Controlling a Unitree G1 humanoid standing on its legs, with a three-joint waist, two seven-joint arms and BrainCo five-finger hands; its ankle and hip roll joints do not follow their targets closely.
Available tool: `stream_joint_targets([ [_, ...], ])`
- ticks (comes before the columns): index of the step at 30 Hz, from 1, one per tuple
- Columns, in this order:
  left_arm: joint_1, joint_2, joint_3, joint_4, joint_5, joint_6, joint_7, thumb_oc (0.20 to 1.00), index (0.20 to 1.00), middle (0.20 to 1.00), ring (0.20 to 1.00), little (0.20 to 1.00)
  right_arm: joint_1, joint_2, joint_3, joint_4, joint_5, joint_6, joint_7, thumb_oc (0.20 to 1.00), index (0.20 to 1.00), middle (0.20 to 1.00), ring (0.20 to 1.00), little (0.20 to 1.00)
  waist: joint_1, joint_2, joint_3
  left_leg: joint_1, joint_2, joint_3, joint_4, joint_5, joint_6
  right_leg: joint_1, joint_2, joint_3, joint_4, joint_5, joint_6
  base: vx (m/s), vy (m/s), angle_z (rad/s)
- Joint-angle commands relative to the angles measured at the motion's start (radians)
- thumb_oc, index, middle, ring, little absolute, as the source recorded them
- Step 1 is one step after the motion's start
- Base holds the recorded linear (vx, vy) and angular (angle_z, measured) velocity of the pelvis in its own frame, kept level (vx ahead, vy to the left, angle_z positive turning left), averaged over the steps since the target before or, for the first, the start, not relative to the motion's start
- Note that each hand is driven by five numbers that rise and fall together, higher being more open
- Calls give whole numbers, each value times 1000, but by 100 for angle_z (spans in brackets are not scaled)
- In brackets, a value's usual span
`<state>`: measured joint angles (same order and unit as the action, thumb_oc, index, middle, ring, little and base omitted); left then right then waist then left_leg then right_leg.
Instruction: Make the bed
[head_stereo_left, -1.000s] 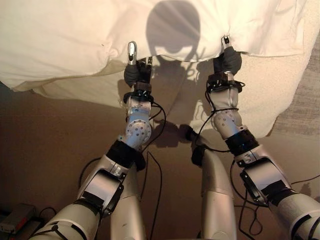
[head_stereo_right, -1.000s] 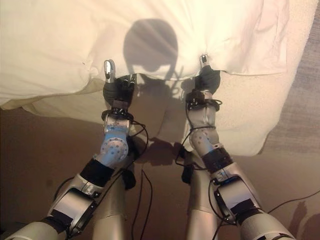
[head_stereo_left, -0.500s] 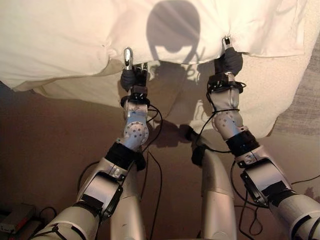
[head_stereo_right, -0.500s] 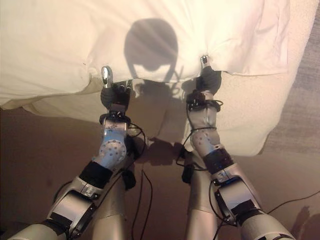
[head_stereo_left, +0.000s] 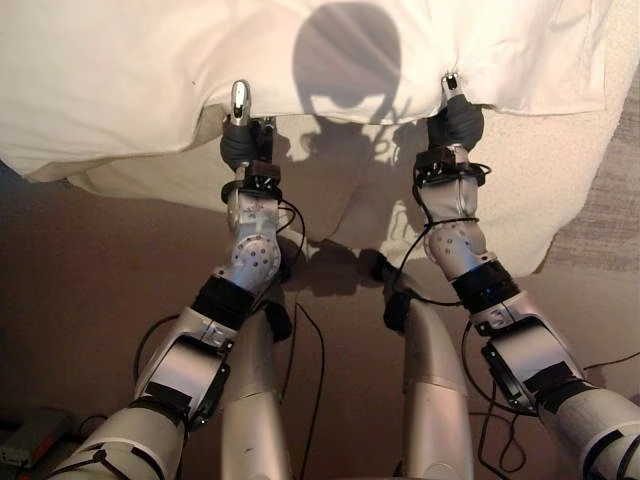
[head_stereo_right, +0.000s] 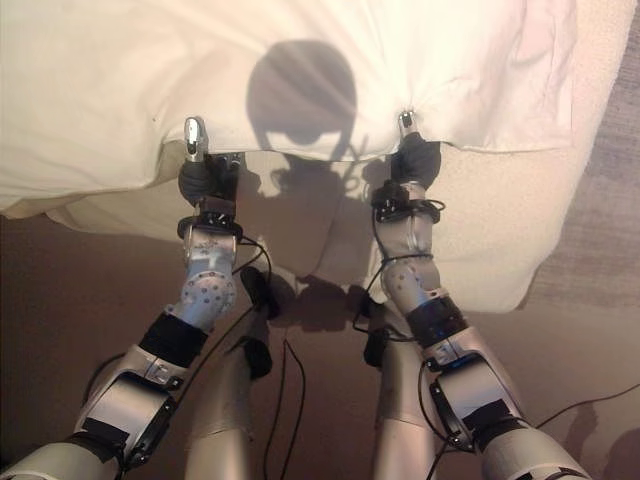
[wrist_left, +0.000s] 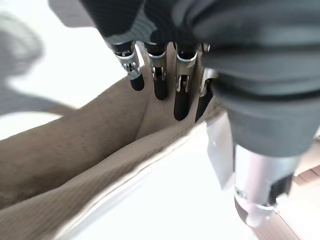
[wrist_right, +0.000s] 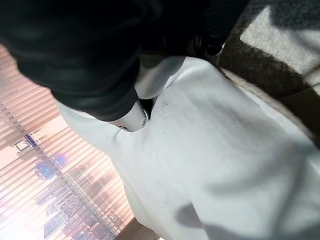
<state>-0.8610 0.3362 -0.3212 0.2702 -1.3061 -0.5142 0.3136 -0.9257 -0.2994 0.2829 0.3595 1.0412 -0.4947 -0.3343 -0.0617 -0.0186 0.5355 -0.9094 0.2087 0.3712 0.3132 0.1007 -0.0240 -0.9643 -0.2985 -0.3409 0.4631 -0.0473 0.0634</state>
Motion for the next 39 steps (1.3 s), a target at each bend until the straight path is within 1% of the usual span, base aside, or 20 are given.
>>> stream_joint_targets([
  [1,-65,76,122,13,95,-68,6,1000,1000,1000,1000,1000,104,-80,-42,-54,-14,-31,24,200,200,200,200,200,3,17,-15,26,-27,32,106,-162,-23,-12,34,-15,26,42,75,0,0,0],
  [10,-69,111,135,11,111,-72,1,1000,1000,1000,1000,1000,142,-92,-42,-55,-11,-23,46,200,200,200,200,200,1,19,-15,27,-29,33,113,-168,-20,-8,32,-9,32,42,74,0,0,0],
  [17,-32,120,187,-14,109,-99,3,1000,1000,1000,1000,1000,173,-95,-50,-65,-11,-15,57,200,200,200,200,200,4,24,-15,27,-32,34,113,-170,-18,-11,29,-7,36,40,75,0,0,0],
  [25,18,129,240,-24,112,-113,9,1000,1000,1000,1000,1000,192,-103,-57,-87,-16,-15,58,200,200,200,200,200,13,29,-15,27,-35,34,110,-168,-17,-10,25,-12,38,41,76,0,0,0],
  [36,35,158,267,-18,151,-109,20,1000,1000,1000,1000,1000,205,-109,-72,-97,-21,-13,68,200,200,200,200,200,19,40,-15,26,-39,33,110,-169,-15,-9,25,-10,39,42,74,0,0,0],
  [37,36,167,271,-17,159,-110,23,200,200,200,200,200,207,-111,-73,-97,-22,-13,69,200,200,200,200,200,20,41,-15,28,-39,34,109,-169,-15,-8,25,-10,40,41,74,0,0,0],
  [39,38,176,283,-16,169,-114,32,200,200,200,200,200,211,-113,-75,-98,-25,-14,68,200,200,200,200,200,22,42,-15,32,-40,36,109,-170,-13,-5,23,-9,42,41,74,0,0,0],
])
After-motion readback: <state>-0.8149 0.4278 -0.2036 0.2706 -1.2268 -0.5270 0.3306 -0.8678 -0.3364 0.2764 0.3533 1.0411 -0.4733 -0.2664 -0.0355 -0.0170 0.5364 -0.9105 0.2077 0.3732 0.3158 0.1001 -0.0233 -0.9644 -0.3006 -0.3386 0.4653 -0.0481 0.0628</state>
